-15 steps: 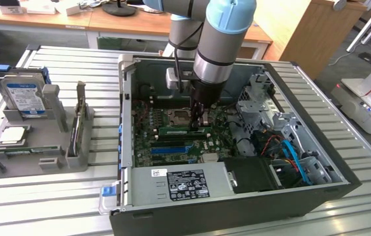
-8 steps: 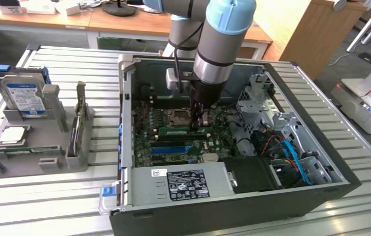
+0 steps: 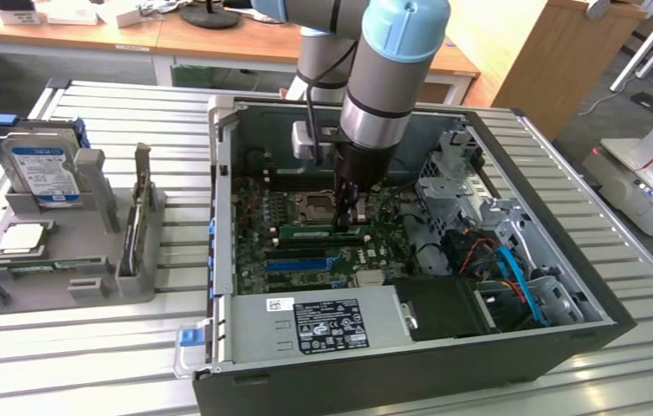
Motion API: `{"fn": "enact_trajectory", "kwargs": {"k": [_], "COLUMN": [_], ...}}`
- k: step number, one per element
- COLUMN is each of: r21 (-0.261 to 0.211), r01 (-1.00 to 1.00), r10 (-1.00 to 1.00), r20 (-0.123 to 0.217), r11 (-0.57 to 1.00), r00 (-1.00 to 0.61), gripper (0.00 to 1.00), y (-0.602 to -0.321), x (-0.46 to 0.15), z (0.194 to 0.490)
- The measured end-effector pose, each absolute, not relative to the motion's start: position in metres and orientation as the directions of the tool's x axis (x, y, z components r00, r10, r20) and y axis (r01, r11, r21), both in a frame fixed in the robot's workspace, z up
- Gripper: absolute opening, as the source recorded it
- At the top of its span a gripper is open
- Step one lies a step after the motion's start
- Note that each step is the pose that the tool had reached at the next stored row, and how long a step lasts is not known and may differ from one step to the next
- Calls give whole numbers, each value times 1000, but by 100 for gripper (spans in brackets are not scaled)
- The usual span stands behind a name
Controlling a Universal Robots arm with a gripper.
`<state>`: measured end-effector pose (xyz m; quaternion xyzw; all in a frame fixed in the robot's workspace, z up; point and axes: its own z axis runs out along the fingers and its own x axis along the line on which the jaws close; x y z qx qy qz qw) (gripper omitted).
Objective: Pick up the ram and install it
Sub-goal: 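Insert the ram into the slot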
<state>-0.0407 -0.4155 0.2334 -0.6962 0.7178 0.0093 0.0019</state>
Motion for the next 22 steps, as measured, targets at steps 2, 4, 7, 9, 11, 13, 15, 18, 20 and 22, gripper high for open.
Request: {"fn": "enact_trajectory", "kwargs": {"k": [2,4,7,9,11,13,15,18,20,22], "r21": [11,11,11,11,11,11,11,11,11,11], "r01": [-999,-999,-999,-999,-999,-999,-999,-999,-999,-999], "r10": [-999,-999,-999,-999,-999,-999,-999,-999,-999,-999], "r20": [-16,-16,-16,-15,-16,-16,-16,-15,-16,-16], "r11": [30,30,30,30,31,31,30,30,30,30], "r00": [-31,-31,-31,-31,-31,-31,-31,-31,-31,-31], "gripper": [12,12,12,12,12,12,12,12,12,12], "y": [-416,-416,-416,-416,-415,-415,-415,-415,-415,-415], "x": [-41,-41,-41,-41,-41,-41,-41,-41,-41,-41], "z": [233,233,232,232,232,231,231,231,231,231]}}
